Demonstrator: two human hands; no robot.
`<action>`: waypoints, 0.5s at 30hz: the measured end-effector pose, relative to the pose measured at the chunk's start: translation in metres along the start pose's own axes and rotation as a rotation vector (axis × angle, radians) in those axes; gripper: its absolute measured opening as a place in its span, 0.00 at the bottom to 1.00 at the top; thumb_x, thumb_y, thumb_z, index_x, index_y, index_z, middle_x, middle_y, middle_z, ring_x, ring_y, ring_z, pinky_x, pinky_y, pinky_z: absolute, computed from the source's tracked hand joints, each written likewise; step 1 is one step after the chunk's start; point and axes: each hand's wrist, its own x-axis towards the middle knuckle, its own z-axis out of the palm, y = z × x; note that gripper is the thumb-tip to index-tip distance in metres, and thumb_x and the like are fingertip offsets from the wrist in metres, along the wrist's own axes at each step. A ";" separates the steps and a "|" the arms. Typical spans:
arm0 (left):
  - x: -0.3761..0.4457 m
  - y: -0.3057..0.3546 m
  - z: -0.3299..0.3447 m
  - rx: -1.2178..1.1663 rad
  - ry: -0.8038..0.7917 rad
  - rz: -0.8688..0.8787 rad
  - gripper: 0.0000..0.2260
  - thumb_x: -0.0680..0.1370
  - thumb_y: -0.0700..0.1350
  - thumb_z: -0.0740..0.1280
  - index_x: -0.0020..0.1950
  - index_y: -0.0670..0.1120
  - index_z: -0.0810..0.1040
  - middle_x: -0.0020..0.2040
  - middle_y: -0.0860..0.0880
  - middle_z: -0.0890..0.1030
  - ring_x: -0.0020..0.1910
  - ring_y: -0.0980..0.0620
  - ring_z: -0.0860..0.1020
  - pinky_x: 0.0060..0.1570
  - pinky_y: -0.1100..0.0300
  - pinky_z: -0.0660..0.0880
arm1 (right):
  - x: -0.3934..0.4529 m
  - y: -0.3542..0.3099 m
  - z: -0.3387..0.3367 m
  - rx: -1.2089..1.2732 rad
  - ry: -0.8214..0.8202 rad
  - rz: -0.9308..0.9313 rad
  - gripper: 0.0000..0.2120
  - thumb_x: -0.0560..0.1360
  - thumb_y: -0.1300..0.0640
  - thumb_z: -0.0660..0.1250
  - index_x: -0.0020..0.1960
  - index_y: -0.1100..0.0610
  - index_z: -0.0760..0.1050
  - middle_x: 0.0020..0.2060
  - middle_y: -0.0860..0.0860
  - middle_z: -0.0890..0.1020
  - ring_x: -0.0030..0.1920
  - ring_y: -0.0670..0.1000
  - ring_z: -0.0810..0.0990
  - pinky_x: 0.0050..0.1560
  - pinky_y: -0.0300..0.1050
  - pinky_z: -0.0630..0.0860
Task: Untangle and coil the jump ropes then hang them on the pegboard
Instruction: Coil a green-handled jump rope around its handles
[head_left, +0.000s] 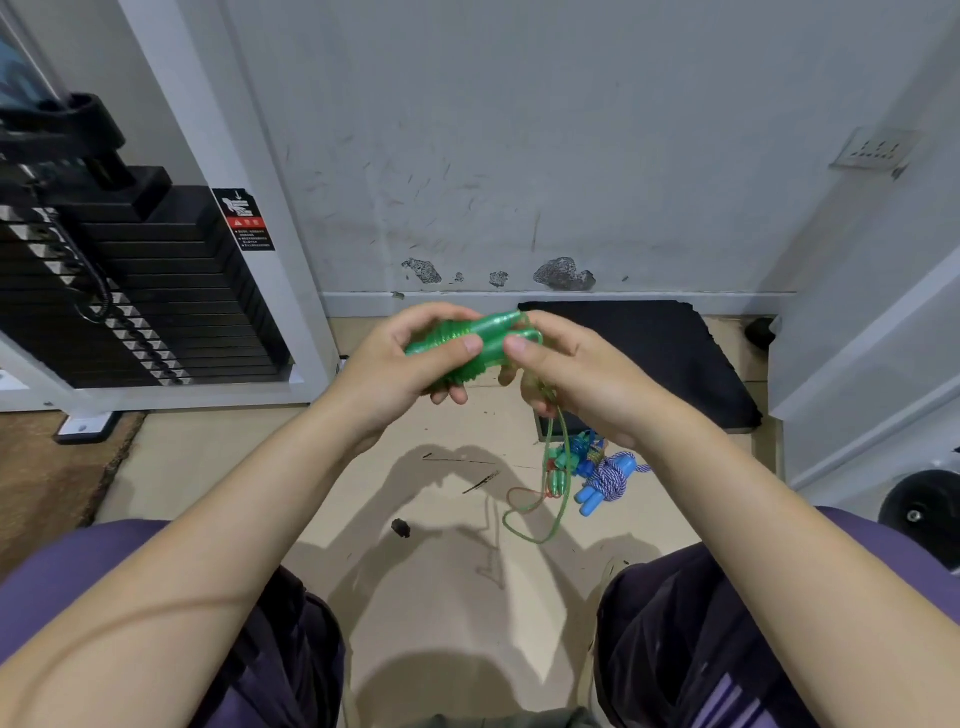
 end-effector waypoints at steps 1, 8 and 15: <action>0.002 0.000 -0.002 -0.058 0.024 -0.014 0.08 0.77 0.40 0.69 0.57 0.45 0.78 0.44 0.46 0.80 0.30 0.47 0.77 0.32 0.60 0.70 | 0.000 0.002 0.002 -0.006 0.003 0.013 0.11 0.77 0.53 0.69 0.59 0.49 0.75 0.38 0.53 0.78 0.30 0.50 0.68 0.31 0.41 0.65; 0.010 0.002 -0.021 -0.273 0.142 -0.046 0.17 0.76 0.38 0.70 0.64 0.42 0.73 0.48 0.45 0.80 0.34 0.49 0.79 0.33 0.63 0.72 | 0.000 0.008 0.025 -0.278 0.044 0.024 0.08 0.81 0.54 0.64 0.48 0.58 0.76 0.27 0.50 0.70 0.26 0.45 0.65 0.29 0.35 0.62; 0.010 -0.007 -0.022 0.129 0.186 -0.065 0.15 0.76 0.38 0.71 0.62 0.42 0.75 0.49 0.43 0.81 0.32 0.50 0.80 0.31 0.63 0.71 | -0.005 -0.004 0.025 -0.783 0.266 -0.349 0.10 0.77 0.51 0.69 0.42 0.56 0.78 0.27 0.47 0.71 0.30 0.47 0.67 0.34 0.48 0.68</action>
